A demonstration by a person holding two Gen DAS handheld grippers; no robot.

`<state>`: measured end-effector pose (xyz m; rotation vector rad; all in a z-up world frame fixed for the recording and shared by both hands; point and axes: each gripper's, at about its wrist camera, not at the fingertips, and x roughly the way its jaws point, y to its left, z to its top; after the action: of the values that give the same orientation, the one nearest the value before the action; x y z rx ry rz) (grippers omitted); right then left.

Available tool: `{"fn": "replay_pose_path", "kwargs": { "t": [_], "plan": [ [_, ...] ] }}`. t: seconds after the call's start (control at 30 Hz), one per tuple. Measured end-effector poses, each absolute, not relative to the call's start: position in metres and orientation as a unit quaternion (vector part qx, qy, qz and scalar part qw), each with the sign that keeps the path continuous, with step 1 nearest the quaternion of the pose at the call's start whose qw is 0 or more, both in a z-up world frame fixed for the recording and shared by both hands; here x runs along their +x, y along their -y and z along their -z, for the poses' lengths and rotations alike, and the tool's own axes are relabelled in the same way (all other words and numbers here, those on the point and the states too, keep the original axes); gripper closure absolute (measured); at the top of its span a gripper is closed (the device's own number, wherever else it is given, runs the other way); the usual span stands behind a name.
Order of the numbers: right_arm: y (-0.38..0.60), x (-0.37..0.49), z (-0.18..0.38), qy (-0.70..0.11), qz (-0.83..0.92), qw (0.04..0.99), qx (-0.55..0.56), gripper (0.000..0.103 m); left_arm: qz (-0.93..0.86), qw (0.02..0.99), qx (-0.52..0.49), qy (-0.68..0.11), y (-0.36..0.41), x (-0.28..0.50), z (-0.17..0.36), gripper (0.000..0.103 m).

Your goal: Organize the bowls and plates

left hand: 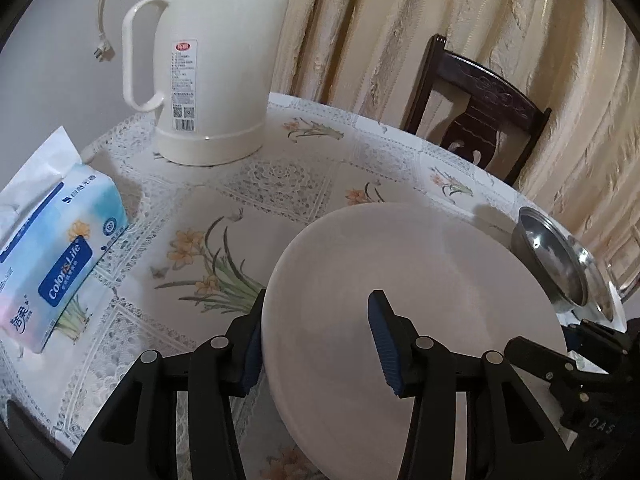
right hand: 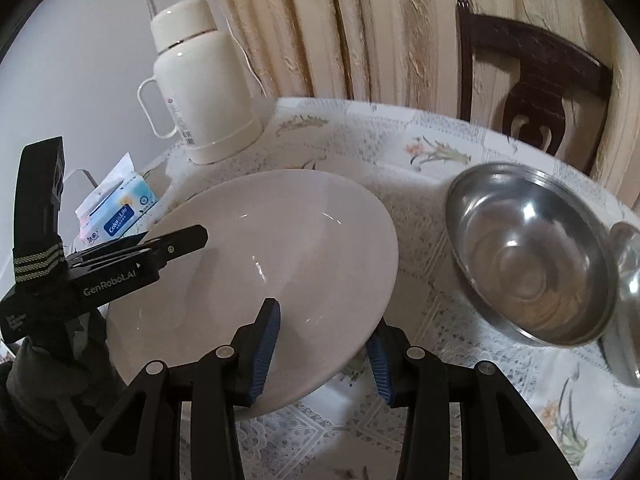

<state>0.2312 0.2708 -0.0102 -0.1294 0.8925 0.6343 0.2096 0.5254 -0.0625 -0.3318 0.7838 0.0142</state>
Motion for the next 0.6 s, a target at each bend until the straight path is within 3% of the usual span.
{"fn": "replay_pose_path", "kwargs": {
  "t": [0.6],
  "plan": [
    [-0.235,0.175,-0.031,-0.37,-0.32,0.87,-0.053,0.058,0.009,0.932,-0.143,-0.333,-0.5,0.144,0.007,0.054]
  ]
}}
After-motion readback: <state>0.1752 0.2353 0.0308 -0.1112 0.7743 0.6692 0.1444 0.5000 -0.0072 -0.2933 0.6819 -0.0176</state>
